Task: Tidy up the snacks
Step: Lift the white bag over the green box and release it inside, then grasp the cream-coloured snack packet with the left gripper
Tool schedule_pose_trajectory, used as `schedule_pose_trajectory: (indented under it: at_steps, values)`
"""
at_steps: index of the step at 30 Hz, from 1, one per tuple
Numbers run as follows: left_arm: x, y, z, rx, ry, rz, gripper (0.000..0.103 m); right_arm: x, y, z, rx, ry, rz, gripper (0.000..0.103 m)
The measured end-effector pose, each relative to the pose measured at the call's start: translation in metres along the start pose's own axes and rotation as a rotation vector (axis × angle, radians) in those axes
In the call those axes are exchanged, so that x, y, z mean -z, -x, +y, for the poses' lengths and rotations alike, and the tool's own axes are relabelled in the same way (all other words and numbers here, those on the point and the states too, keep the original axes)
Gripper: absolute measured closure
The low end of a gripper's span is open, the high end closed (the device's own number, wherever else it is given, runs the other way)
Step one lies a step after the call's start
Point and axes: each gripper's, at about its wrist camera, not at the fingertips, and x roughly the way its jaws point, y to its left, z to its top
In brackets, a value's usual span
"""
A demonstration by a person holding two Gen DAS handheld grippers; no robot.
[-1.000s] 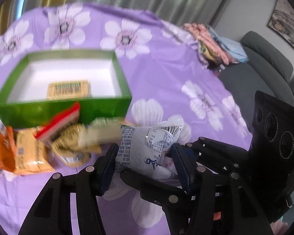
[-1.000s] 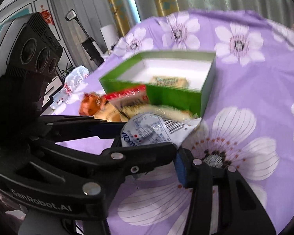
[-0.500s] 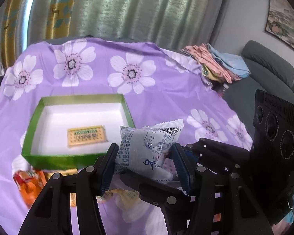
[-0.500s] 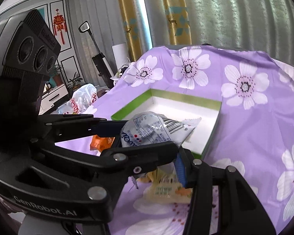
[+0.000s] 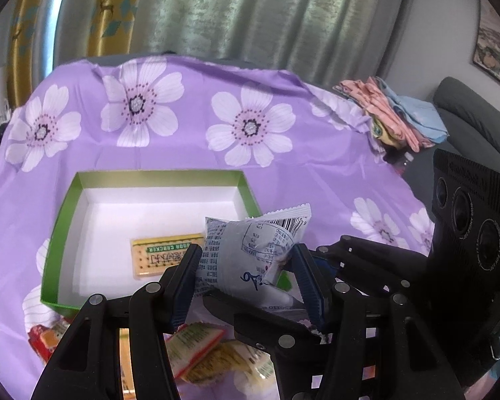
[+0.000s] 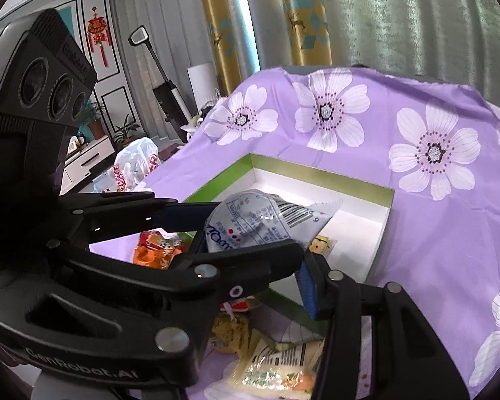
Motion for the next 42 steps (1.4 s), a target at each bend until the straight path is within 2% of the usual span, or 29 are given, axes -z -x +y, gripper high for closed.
schedule_pose_trajectory:
  at_steps: [8,12,13,14,16,25,34,38,42]
  values:
    - [0.002,-0.041,0.034,0.037,0.081,0.096,0.046,0.004,-0.043,-0.014,0.014,-0.056,0.116,0.051]
    - [0.0,-0.049,0.047,0.046,0.131,0.12,0.046,0.002,-0.056,-0.016,0.035,-0.055,0.14,0.049]
    - [0.0,-0.051,0.05,0.041,0.141,0.123,0.038,0.002,-0.057,-0.016,0.044,-0.057,0.14,0.042]
    - [0.0,-0.051,0.052,0.036,0.151,0.125,0.023,0.002,-0.058,-0.017,0.056,-0.056,0.141,0.037]
    - [0.0,-0.049,0.058,0.023,0.175,0.121,0.014,0.003,-0.056,-0.02,0.077,-0.064,0.141,0.026]
    - [0.002,-0.012,0.066,-0.028,0.207,0.064,0.013,0.017,-0.014,-0.031,0.115,-0.124,0.089,0.025]
    - [0.032,0.04,0.049,-0.046,0.231,0.001,0.013,0.05,0.033,-0.03,0.151,-0.144,0.072,0.025]
    - [0.051,0.051,0.038,-0.035,0.238,0.019,0.013,0.067,0.042,-0.03,0.153,-0.144,0.089,0.025]
    - [0.075,0.043,0.029,0.003,0.259,0.092,0.013,0.087,0.044,-0.028,0.16,-0.132,0.124,0.025]
